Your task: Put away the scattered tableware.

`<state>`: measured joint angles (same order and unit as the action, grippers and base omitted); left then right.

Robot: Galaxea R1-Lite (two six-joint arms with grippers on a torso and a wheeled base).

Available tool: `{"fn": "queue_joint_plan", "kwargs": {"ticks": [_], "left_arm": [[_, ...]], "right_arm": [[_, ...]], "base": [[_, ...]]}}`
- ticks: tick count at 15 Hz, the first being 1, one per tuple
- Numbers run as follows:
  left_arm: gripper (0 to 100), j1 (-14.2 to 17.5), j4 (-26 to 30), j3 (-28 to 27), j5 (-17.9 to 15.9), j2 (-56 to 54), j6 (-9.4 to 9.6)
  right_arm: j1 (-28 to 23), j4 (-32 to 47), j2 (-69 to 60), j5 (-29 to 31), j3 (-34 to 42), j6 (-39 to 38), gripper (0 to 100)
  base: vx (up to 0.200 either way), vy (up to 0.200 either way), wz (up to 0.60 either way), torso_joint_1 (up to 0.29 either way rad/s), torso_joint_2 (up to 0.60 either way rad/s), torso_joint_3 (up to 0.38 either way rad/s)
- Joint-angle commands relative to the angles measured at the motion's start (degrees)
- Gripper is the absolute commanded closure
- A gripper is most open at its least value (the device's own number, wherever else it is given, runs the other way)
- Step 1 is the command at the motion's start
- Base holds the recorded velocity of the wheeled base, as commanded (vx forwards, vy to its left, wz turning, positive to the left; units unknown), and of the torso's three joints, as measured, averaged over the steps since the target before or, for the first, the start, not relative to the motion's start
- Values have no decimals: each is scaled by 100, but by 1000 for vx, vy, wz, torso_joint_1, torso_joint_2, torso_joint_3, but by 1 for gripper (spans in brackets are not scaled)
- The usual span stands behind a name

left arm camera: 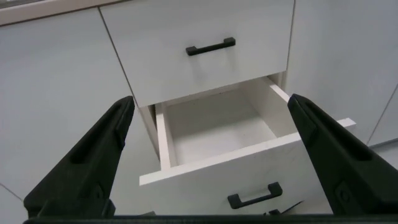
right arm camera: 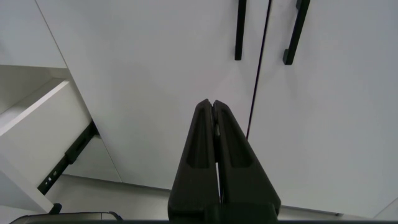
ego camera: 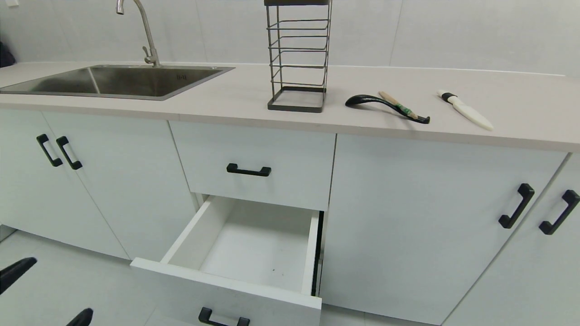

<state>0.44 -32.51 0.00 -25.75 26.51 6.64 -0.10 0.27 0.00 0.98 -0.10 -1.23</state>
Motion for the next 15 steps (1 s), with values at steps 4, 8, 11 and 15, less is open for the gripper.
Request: {"fn": "queue_joint_plan", "kwargs": {"ticks": [4, 8, 11, 15], "left_arm": [[0, -9, 1186, 0, 26, -1790, -14], [0, 9, 1722, 0, 61, -2230, -23], [0, -44, 2284, 0, 219, -2651, -14], [0, -44, 2654, 0, 790, -2651, 30]], "right_arm": [[1, 0, 9, -1, 1, 0, 100], [1, 0, 9, -1, 1, 0, 100], [1, 0, 9, -1, 1, 0, 100], [1, 0, 9, -1, 1, 0, 100]], "base": [[0, 0, 0, 0, 0, 0], [0, 0, 0, 0, 0, 0], [0, 0, 0, 0, 0, 0], [0, 0, 0, 0, 0, 0]]}}
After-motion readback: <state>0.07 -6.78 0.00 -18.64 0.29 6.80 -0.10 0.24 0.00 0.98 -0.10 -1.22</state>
